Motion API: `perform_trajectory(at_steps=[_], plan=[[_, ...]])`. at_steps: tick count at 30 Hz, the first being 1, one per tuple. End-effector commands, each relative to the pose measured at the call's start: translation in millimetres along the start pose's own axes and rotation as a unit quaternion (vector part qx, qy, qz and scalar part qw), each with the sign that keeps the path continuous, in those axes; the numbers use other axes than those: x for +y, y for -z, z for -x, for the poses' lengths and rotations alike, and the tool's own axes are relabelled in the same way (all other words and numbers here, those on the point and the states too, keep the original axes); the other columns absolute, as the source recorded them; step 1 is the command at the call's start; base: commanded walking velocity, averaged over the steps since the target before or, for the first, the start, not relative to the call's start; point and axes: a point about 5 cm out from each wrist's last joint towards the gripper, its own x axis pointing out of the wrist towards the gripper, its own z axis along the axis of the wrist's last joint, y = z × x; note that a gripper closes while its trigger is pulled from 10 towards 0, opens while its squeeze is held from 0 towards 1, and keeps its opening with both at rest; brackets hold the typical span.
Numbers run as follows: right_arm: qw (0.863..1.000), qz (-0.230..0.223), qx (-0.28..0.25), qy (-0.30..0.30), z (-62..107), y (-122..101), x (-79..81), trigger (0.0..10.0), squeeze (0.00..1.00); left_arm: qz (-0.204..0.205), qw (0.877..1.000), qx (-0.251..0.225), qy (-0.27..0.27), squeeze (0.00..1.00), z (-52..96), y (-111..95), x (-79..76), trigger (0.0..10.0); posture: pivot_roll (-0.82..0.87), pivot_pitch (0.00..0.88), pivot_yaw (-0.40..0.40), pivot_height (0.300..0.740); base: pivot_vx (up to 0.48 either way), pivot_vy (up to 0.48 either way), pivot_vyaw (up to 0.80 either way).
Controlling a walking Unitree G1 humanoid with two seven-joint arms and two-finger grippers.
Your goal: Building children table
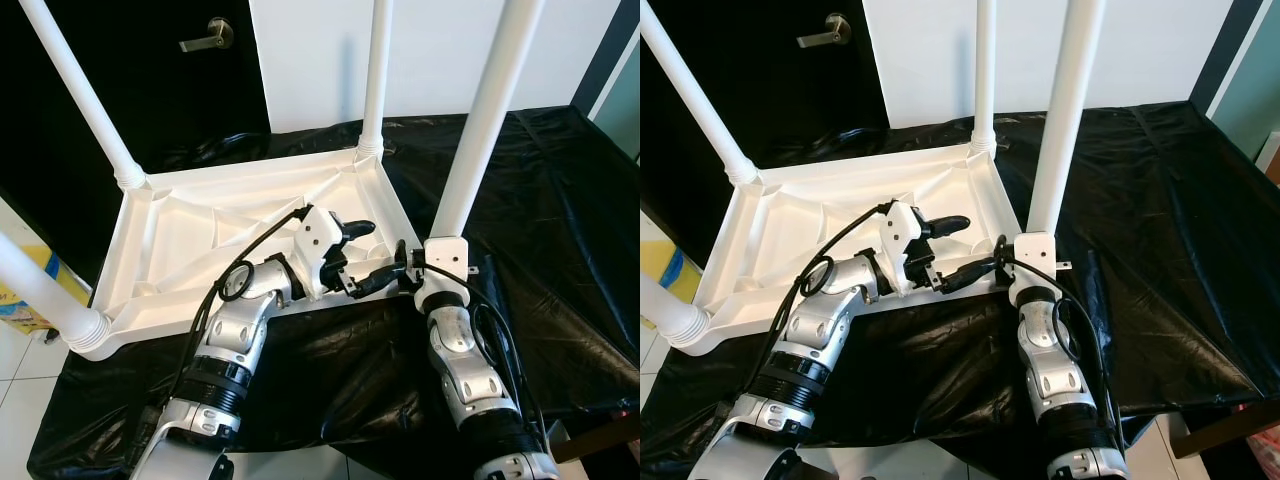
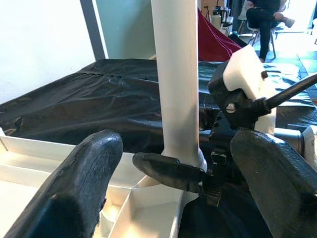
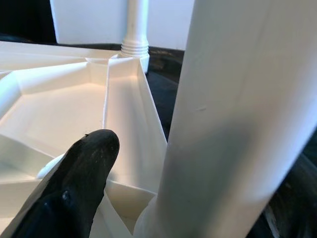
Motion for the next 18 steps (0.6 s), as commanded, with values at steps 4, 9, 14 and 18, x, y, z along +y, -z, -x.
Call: perform_trajectory(at_steps=[4, 9, 14, 18], plan=[[0.998, -0.030, -0.016, -0.048, 11.0, -1.2, -12.1, 10.0, 0.00, 0.020, 0.999, -0.005, -0.049, 0.00, 8.1, 4.1, -4.0, 10.0, -0.14, 0.000, 0.027, 0.740, 0.000, 0.000, 0.00], [0.995, -0.037, -0.017, -0.089, 16.5, 2.4, -28.3, 10.0, 0.00, 0.038, 0.998, -0.005, -0.051, 0.00, 14.7, 8.8, -15.5, 10.0, -0.14, 0.006, 0.027, 0.740, 0.000, 0.000, 0.00], [0.991, -0.028, -0.016, -0.132, 14.0, 2.8, -45.6, 10.0, 0.00, 0.048, 0.998, -0.005, -0.049, 0.00, 17.9, 10.6, -28.3, 10.0, -0.14, 0.014, 0.027, 0.740, 0.000, 0.000, 0.00], [0.987, -0.018, -0.014, -0.157, 12.5, 2.8, -53.3, 10.0, 0.00, 0.053, 0.997, -0.006, -0.056, 0.00, 20.1, 9.9, -29.9, 10.0, -0.13, 0.016, 0.027, 0.740, 0.000, 0.000, 0.00]])
